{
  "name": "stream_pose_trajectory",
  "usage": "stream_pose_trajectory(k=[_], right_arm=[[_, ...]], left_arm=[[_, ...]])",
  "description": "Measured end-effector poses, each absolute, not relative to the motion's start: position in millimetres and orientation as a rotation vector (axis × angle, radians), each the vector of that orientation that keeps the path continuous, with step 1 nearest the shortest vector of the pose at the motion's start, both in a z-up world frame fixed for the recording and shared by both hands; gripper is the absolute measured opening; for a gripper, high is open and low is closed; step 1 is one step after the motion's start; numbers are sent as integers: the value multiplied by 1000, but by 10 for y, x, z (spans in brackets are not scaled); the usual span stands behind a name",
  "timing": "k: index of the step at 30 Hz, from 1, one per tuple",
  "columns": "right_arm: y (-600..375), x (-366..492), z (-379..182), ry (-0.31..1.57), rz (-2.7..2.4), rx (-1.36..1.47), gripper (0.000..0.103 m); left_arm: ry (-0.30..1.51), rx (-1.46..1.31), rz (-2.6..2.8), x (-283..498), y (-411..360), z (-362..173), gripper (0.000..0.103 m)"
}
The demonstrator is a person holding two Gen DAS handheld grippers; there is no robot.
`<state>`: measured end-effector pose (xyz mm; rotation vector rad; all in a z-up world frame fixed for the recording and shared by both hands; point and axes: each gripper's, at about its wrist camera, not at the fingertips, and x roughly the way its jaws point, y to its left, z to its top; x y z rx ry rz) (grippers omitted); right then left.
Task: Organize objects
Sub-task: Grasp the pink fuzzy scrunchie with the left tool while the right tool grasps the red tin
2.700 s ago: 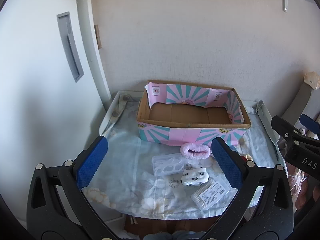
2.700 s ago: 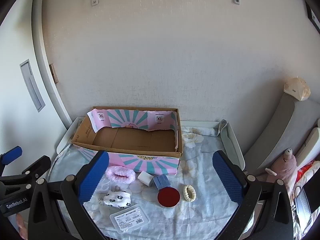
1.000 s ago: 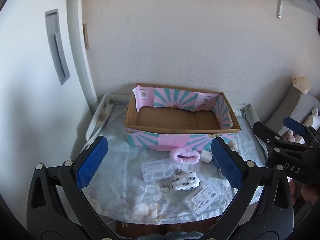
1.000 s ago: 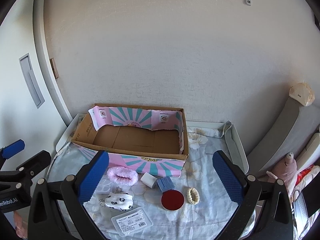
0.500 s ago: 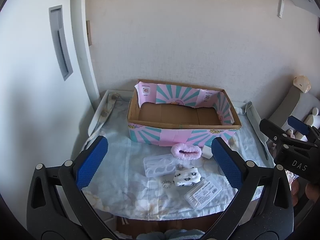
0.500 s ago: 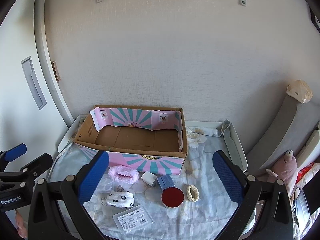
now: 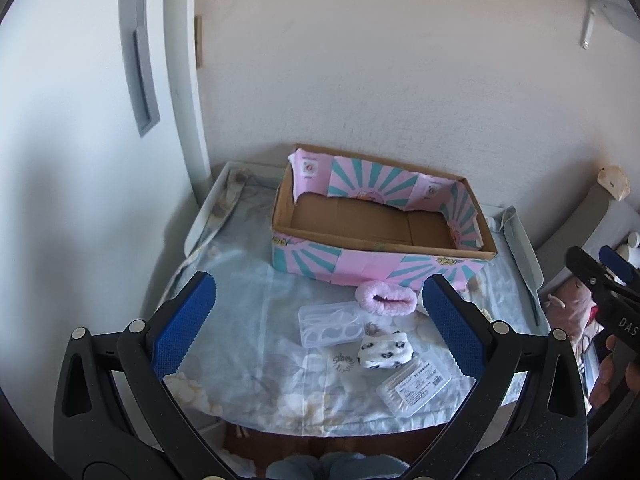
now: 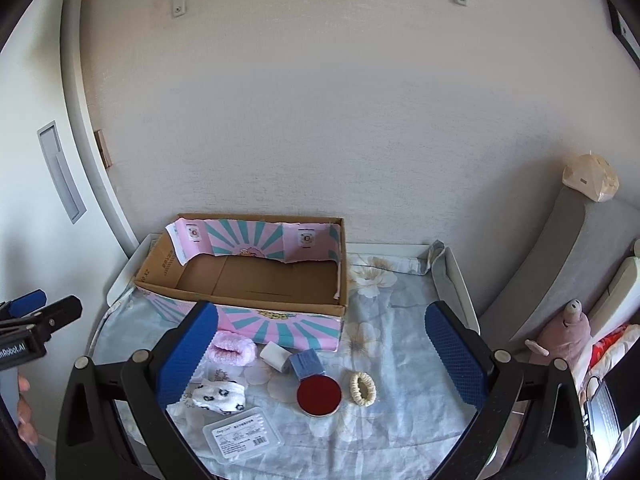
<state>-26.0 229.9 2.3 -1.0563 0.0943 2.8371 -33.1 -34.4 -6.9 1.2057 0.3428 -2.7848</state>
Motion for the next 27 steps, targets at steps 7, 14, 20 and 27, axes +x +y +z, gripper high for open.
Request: stream_pose_trajectory(k=[7,14,20,27], right_arm=[[2517,-242,-284,136,2793,-1149,103],[2524,-253,-781,110,2791,-1282,103],[2472,-299,-1251,103,2795,-1378,103],[2383,-242,-1640,121,2792,-1424,87]], left_arm=[[314,1338,-2763,-478,-156,-362,102],[250,1467,-2775,-795,223,-746,102],[180,1567,-2746,-1111,447,-1226,102],[158,1634,-2724,-1343,568,-1611,102]])
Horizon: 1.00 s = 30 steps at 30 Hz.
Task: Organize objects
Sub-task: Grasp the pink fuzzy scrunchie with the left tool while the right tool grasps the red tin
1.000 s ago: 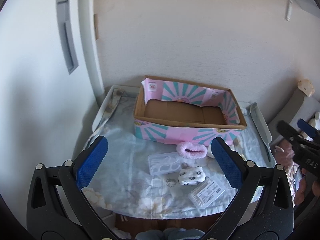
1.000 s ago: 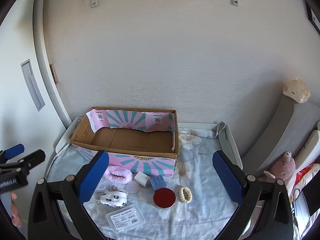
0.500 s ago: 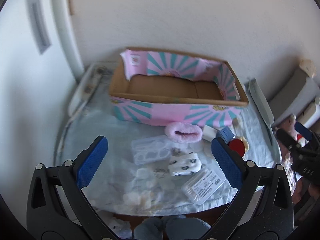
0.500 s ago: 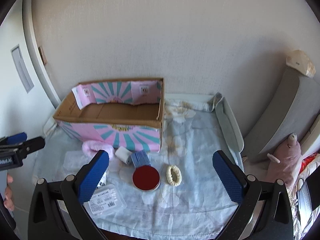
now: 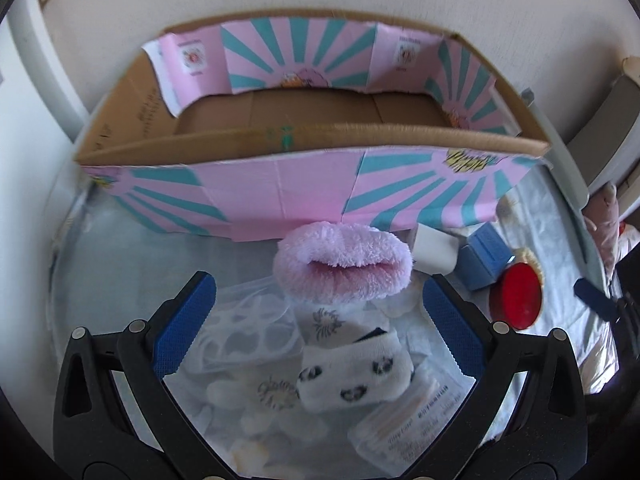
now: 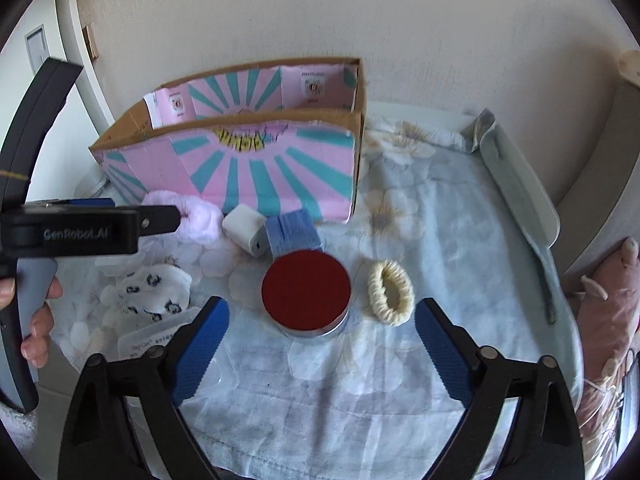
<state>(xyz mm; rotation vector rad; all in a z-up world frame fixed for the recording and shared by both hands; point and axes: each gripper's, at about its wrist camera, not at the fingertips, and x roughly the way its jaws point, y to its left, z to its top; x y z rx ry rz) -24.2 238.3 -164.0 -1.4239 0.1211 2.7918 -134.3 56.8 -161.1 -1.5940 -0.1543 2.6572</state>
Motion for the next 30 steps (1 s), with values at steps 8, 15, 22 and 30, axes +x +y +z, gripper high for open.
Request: stream_pose_trajectory(k=[8,15,22,30], right_arm=[[2323,-377,-1947,116,2806,-1403,69],[2281,-530,-2006,89,2818,-1374,53],[2287,-549,-2015,90,2800,-1348,50],[2317,-451,-1913,119,2784,-1334,50]], left_arm=[[-126,-1605,2639,-1530,677,-1860,98],[-154,-1581,2624,-1656,692,-1926,75],[-164,-1555,2625,-1703,697,-1907,57],[-213,-1556,2591,-1574,665,-1811,44]])
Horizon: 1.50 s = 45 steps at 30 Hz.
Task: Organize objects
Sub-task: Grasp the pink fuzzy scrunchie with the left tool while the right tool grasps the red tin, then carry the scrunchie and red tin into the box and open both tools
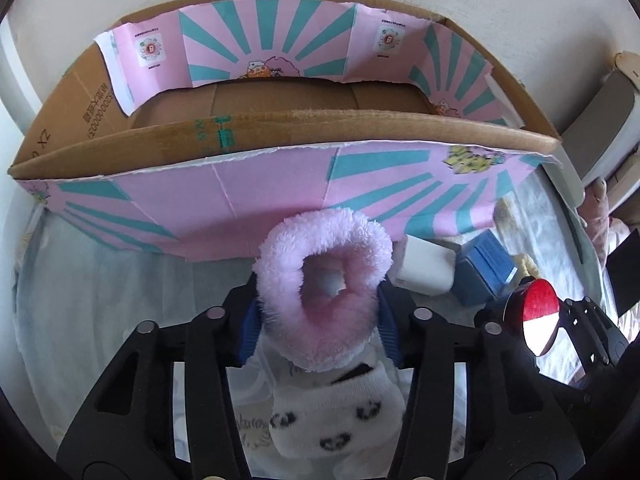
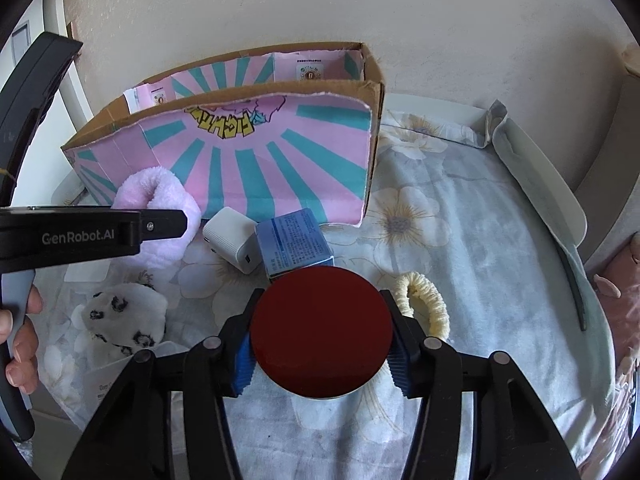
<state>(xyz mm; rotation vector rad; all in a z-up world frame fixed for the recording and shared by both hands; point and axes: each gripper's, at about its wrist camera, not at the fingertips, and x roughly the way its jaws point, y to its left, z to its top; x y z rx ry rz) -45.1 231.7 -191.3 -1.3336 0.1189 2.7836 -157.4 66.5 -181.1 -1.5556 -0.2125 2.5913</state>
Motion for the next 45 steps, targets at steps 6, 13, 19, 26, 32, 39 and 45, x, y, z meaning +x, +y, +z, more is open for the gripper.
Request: stream_pose_trajectory(k=[6,13,19,26,32,39,45], right_arm=[[2315,-374,-1725,101,2781,-1310,50],[2209,-292,-1342,74,2809,-1266,50],[2070,-262,-1055,99,2831,-1256,50],[1889,-334,-743,92,2846,-1243,50],[1818,-489,-525,109,2861,-1225,50],[1839,-864,-425,79,2889,-1238,50],[1918,-1322,-334,39,2929,-1254,50]], left_arm=[[-246,-1503,2596,-1390,626,-1528,43],[-269,-1440,2620,-1146,515,-1049,43],[-276,-1395,2659,-942,315,-673,43],[-326,-1353,2685,-881,-9,-379,43],[-344,-1318,2693,-1003,-302,-214,43],[-315,-1319,2715,-1374,-512,-133,43],[-338,-1342,2734,-1802,-575,-123,43]])
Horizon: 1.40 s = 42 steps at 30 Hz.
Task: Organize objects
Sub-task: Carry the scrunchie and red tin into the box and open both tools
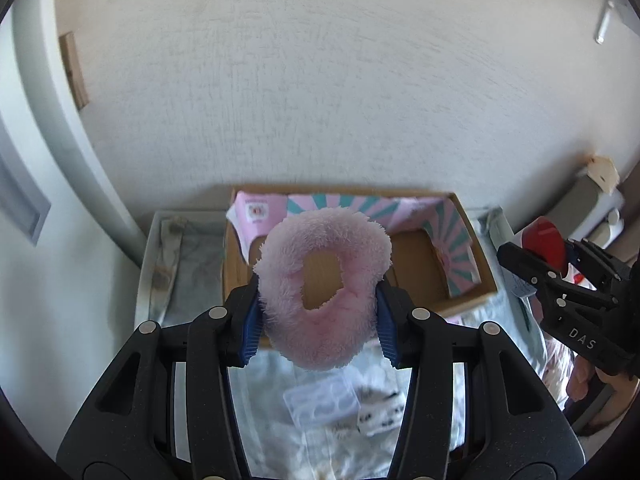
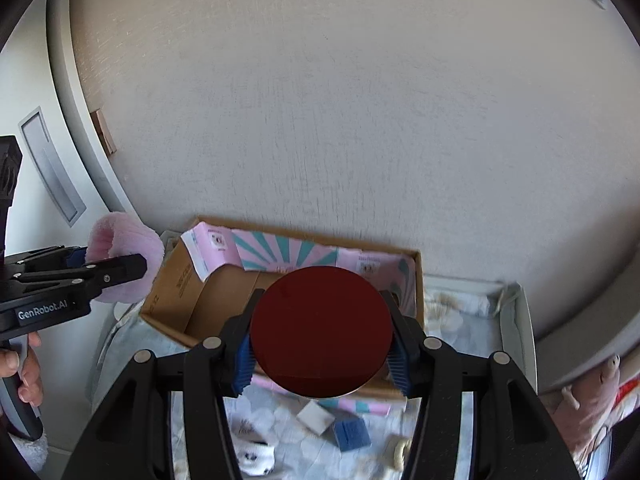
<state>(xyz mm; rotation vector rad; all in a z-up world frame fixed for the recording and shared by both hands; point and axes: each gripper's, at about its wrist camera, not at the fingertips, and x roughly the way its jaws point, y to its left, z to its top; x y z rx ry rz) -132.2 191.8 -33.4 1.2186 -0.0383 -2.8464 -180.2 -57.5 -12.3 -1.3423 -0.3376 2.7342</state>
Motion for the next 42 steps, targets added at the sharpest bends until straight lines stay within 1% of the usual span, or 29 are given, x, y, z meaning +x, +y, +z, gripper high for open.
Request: stream_pose_trajectory(k=[8,15,19,24,26,30,34,39,40,42], right_arm=[[2037,-1908,-419,34,-2765,1235,50],[2055,-2280,-788,79,-2661,1322,50],[2010,-2398,-1057,123,-2592,1383,50],[1962,-2502,-1387,141,-2511,1458,50],[1949,-2509,-1475,155,-2483,1477,50],[1928,-2503,-1626,190,-2438,1503,50],[1953,-2539,-1739,167,-2407,1542,50],[1985,-2591,-1761,154,-2396,1554,50],[1995,-2611,-1758,148,-2398,1556,50],[2013,-2648,-1763,147,-2398,1575,51]], left_arm=[[-374,-1416,2714,-2437,-516,-308,43],[-418,-1573,2651,-2824,-454,-747,43],[-421,-1661,2620,-2946,-418,-995,43],[-366,-1730,2602,-3045,-319,-1230,43],[-370,-1755,2581,-3075,-306,-1332,43],[-336,-1796,2557,-3116,-269,-1478,43],[-294,-1825,2534,-3161,-198,-1582,43],[-300,-1837,2532,-3193,-177,-1602,43],[-287,-1834,2546,-3198,-172,-1583,47],[-252,-1826,2566,-3204,-158,-1537,76]])
